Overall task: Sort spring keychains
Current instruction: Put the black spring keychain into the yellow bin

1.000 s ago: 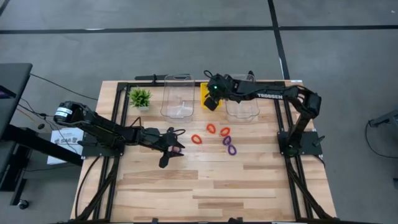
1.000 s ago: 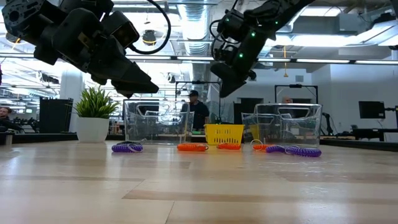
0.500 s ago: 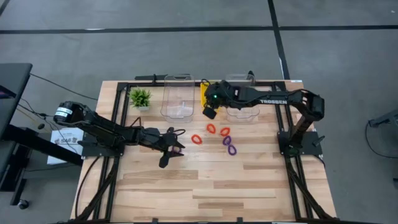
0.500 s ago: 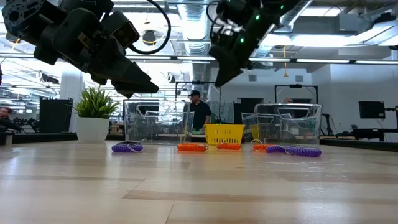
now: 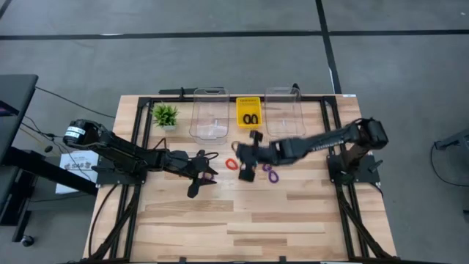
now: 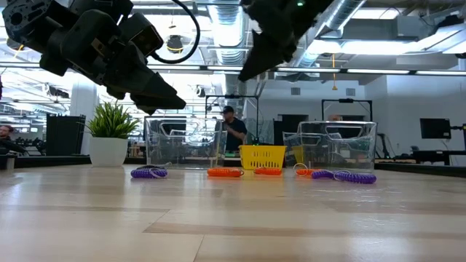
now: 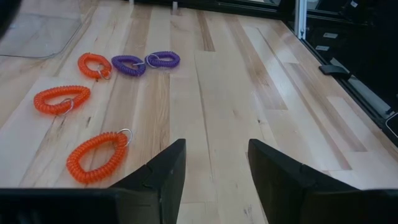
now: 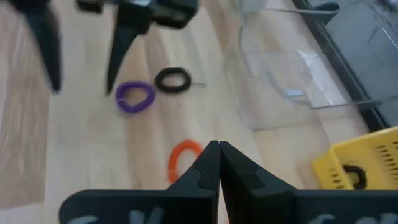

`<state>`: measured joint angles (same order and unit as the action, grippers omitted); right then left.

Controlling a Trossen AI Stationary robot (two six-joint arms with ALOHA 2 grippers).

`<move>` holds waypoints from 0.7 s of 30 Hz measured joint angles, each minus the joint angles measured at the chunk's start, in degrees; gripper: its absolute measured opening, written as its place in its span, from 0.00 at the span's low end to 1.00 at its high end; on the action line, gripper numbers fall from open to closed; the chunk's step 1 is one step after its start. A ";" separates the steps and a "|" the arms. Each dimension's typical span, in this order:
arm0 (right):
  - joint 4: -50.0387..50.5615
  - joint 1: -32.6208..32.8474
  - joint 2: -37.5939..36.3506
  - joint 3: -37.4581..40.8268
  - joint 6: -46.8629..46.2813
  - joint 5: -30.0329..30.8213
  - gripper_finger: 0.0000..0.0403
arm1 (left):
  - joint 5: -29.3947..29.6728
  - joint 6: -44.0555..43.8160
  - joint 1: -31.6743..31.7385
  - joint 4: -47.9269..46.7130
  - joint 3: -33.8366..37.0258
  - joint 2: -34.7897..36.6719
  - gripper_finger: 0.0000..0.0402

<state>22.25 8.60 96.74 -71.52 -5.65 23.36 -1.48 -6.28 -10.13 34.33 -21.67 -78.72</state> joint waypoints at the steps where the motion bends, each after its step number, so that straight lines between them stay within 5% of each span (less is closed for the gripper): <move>1: -0.83 1.27 -0.13 1.24 -0.51 1.61 0.00 | 0.00 0.00 0.00 0.00 0.00 0.00 0.43; 14: -16.66 9.94 -0.43 14.89 -2.96 5.14 0.00 | 7.45 0.00 0.02 -5.21 0.00 0.00 0.43; 21: -14.61 8.78 -0.43 15.73 -2.98 5.11 0.00 | 7.47 -4.49 0.02 -14.27 0.00 0.02 0.43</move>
<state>7.64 17.39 96.31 -55.79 -8.62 28.47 6.00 -10.77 -10.11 20.06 -21.67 -78.70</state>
